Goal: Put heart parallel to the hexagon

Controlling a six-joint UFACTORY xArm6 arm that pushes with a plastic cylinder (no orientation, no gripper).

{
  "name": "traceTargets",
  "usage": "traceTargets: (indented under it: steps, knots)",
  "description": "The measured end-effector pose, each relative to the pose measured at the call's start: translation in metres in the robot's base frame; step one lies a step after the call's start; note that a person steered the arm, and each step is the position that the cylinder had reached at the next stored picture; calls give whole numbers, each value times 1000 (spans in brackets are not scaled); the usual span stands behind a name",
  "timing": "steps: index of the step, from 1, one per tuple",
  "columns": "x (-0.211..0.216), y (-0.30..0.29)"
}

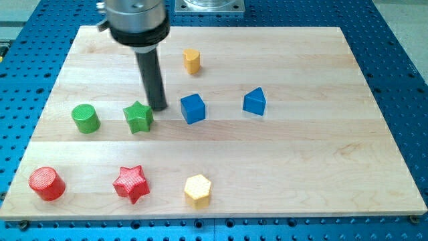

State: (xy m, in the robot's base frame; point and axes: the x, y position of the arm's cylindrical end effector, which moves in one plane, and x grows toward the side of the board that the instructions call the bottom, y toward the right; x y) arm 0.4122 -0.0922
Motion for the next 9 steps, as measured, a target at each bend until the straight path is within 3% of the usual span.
traceTargets:
  steps: [2,3,4,5,6,7,8,9]
  knots:
    - [-53,111]
    - [-71,115]
    - [-97,107]
    - [-98,54]
    - [-109,50]
    - [-146,30]
    - [-136,-19]
    - [-104,-11]
